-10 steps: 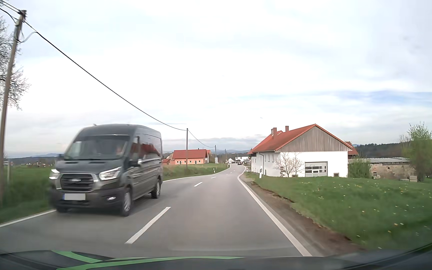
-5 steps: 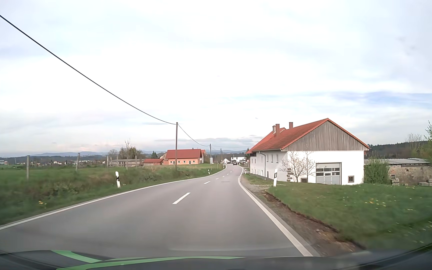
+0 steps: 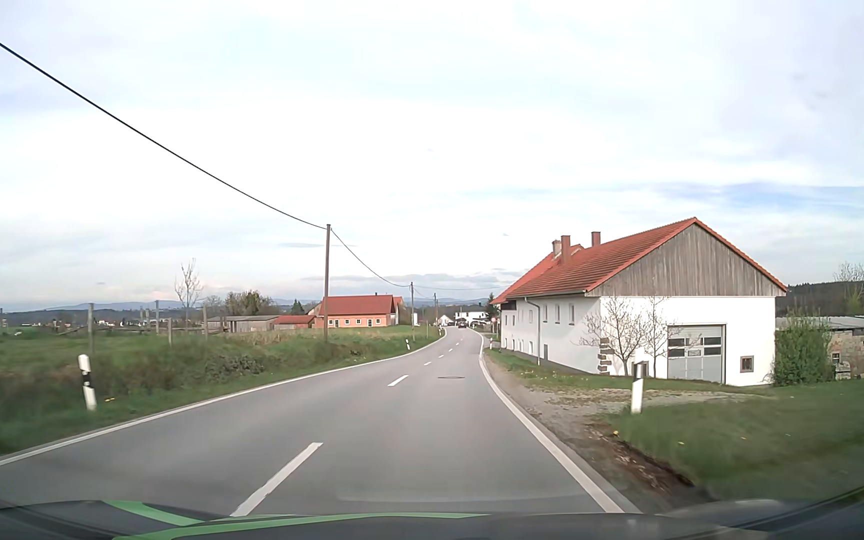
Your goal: Follow the waypoints while adhering to traffic rules and regulations
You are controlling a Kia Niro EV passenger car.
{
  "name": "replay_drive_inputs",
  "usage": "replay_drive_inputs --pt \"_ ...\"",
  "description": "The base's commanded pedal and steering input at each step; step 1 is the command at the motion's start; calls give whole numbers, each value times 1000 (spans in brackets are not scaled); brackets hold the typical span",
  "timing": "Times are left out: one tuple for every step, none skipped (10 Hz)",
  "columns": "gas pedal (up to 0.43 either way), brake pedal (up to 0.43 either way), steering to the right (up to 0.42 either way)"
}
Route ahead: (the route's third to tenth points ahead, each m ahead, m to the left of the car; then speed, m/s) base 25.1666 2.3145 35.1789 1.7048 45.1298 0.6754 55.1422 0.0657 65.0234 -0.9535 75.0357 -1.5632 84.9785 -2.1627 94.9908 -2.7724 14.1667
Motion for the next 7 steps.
replay_drive_inputs --pt "118 0 8" --pt "118 0 9" --pt "118 0 9" --pt "118 0 9" --pt "110 0 9" --pt "110 0 10" --pt "110 0 11"
